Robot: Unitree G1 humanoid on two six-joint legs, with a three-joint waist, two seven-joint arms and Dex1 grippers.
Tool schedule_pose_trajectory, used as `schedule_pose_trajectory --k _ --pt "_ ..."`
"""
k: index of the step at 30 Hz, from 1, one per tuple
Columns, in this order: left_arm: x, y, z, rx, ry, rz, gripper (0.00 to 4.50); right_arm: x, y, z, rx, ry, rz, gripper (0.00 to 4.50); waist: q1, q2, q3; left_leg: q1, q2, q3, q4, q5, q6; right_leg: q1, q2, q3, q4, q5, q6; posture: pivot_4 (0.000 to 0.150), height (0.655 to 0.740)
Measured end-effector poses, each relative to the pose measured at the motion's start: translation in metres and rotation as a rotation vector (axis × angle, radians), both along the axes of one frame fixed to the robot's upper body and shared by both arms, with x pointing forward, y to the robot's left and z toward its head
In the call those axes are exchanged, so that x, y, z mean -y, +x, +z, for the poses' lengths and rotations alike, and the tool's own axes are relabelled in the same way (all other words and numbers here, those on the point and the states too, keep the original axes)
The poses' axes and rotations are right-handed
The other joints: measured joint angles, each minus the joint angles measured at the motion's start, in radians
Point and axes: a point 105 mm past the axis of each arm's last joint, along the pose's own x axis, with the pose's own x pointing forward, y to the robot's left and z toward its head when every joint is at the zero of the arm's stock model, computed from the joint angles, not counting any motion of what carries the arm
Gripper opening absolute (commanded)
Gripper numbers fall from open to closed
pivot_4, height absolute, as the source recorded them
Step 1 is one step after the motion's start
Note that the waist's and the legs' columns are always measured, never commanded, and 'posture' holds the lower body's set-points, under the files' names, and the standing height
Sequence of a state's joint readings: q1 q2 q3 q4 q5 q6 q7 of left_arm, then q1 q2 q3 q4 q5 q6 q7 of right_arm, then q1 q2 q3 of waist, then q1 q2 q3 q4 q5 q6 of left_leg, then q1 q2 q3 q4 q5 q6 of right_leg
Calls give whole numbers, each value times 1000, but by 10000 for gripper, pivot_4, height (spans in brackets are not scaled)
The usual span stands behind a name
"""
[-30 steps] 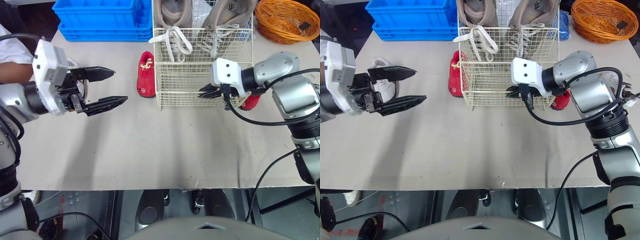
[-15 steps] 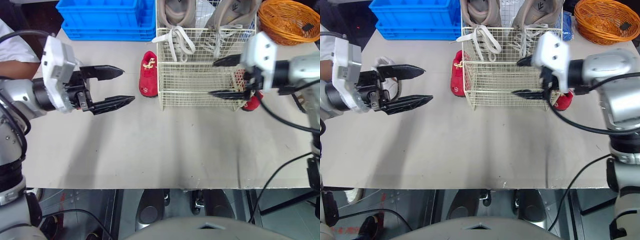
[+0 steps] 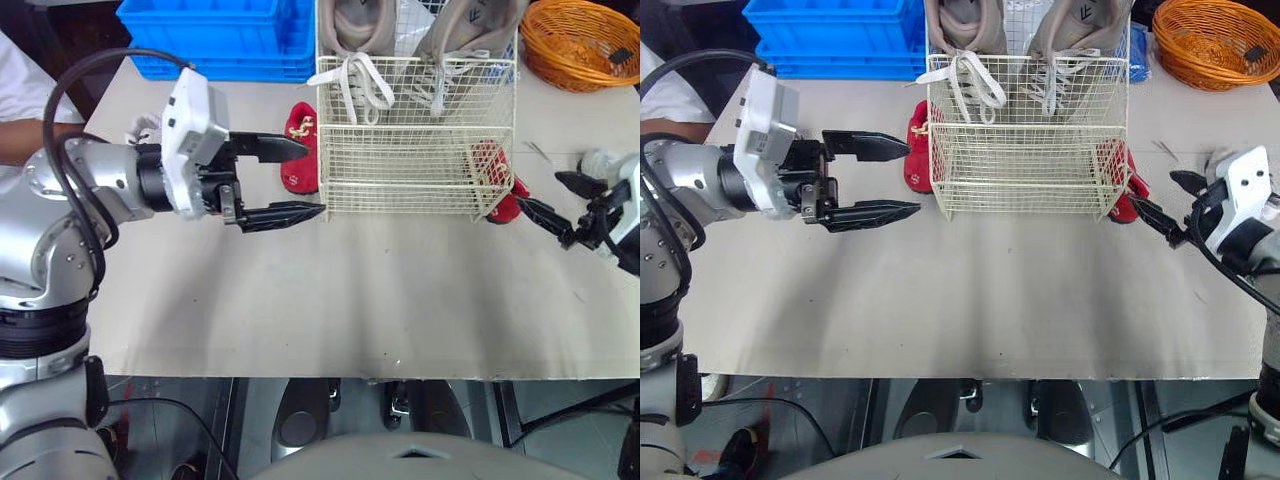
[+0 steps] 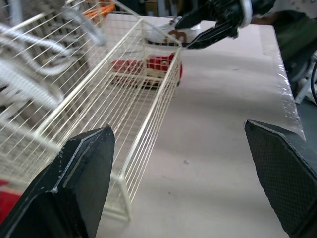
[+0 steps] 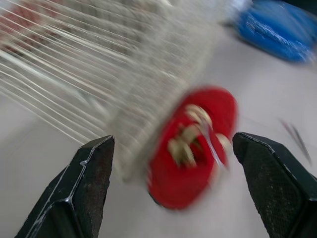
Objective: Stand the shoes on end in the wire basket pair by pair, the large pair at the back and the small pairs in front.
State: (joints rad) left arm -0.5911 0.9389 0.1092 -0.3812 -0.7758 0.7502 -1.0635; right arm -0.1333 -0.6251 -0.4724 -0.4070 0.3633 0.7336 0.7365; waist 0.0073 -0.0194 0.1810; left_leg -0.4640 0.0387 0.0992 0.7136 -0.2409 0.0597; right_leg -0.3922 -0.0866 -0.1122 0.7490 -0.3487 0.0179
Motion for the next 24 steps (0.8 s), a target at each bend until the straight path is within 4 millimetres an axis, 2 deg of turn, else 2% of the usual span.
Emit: schedule_pose_trajectory --k 3,9,15,16,18,19,23,24 --pt "3 1 0 5 -3 -3 45000 5 3 -10 0 31 -45 37360 2 0 0 0 0 0 0 0 0 0 0 0 0 0 0 1500 6860" --pt "10 1 -4 4 22 3 45000 2 19 -35 -51 94 -76 37360 4 0 0 0 0 0 0 0 0 0 1 1 0 0 0 1500 6860" --pt "15 1 1 30 8 13 45000 -1 33 -47 -78 140 -93 37360 5 0 0 0 0 0 0 0 0 0 1 1 0 0 0 1500 6860" --pt "17 1 2 34 5 13 45000 -3 34 -48 -81 143 -89 31976 5 0 0 0 0 0 0 0 0 0 1 1 0 0 0 1500 6860" --pt "18 0 2 40 6 9 45000 -6 35 -49 -79 158 -78 26999 5 0 0 0 0 0 0 0 0 0 1 1 0 0 0 1500 6860" --pt "19 0 2 41 6 8 45000 -7 35 -49 -78 161 -76 19885 5 0 0 0 0 0 0 0 0 0 1 1 0 0 0 1500 6860" --pt "24 -1 2 41 2 -10 45000 -5 34 -49 -72 160 -86 2029 7 0 0 0 0 0 0 0 0 0 1 1 0 0 0 1500 6860" --pt "25 -1 1 40 1 -15 45000 -3 32 -51 -74 158 -92 421 7 0 0 0 0 0 0 0 0 0 1 1 0 0 0 1500 6860"
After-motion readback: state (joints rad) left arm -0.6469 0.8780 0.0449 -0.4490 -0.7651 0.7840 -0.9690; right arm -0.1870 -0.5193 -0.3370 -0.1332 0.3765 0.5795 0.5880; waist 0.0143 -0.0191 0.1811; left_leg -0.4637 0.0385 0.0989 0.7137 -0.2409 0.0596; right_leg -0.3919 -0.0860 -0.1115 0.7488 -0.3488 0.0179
